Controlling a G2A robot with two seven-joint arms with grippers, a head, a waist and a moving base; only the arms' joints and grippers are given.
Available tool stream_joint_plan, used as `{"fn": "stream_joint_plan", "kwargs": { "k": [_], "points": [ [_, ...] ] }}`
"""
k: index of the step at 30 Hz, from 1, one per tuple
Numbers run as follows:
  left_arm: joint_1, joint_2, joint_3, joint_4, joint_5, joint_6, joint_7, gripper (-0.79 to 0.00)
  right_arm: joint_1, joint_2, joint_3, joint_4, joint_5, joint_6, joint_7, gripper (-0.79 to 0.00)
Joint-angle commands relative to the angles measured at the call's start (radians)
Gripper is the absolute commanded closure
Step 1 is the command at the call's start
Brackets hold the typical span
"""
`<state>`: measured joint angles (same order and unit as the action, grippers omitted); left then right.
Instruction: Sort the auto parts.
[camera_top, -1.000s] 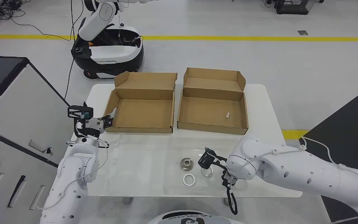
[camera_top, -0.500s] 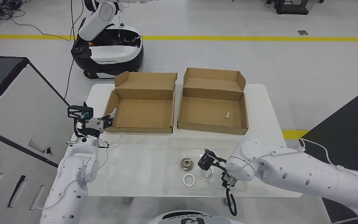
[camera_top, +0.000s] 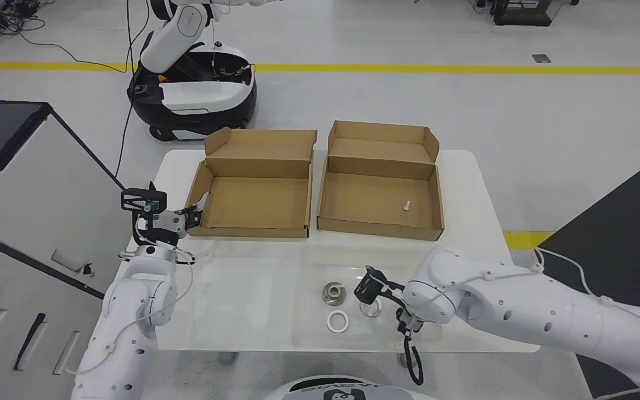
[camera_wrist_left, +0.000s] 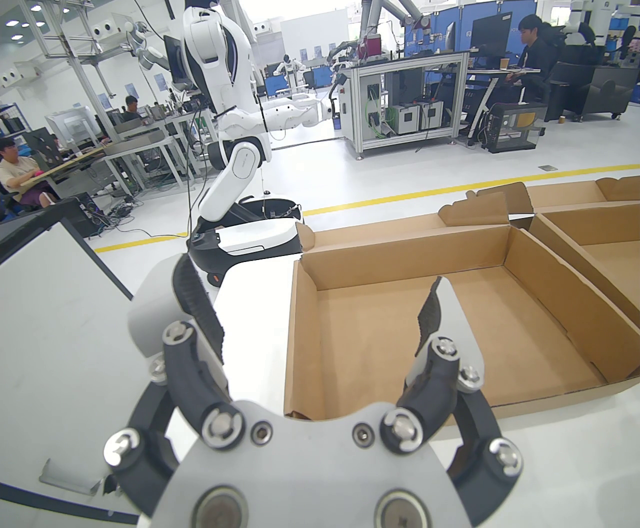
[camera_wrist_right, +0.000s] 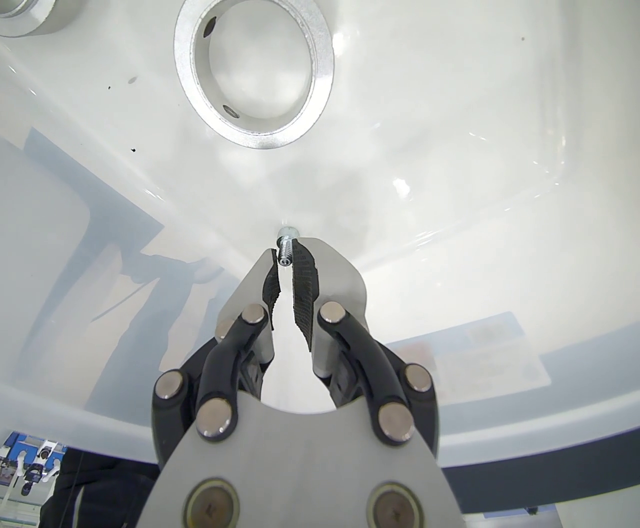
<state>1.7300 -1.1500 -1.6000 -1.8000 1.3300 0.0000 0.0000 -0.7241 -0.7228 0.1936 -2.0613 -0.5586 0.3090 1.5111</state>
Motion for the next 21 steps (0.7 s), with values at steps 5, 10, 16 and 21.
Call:
{"fn": "stream_joint_plan", "kwargs": {
  "k": [5,10,16,21],
  "points": [
    [0.000,0.000,0.000,0.000,0.000,0.000,0.000,-0.785,-0.003,0.001,0.001,0.002,-0.009,-0.001,0.001,0.000],
    [0.000,0.000,0.000,0.000,0.000,0.000,0.000,-0.785,-0.001,0.007,0.011,-0.008,-0.005,-0.003,0.003,0.000],
    [0.000,0.000,0.000,0.000,0.000,0.000,0.000,-0.785,0.013,0.019,0.030,-0.034,0.004,-0.012,0.012,0.000],
    [0.000,0.000,0.000,0.000,0.000,0.000,0.000,-0.785,0.037,0.035,0.058,-0.068,0.031,-0.021,0.021,0.000]
  ]
}}
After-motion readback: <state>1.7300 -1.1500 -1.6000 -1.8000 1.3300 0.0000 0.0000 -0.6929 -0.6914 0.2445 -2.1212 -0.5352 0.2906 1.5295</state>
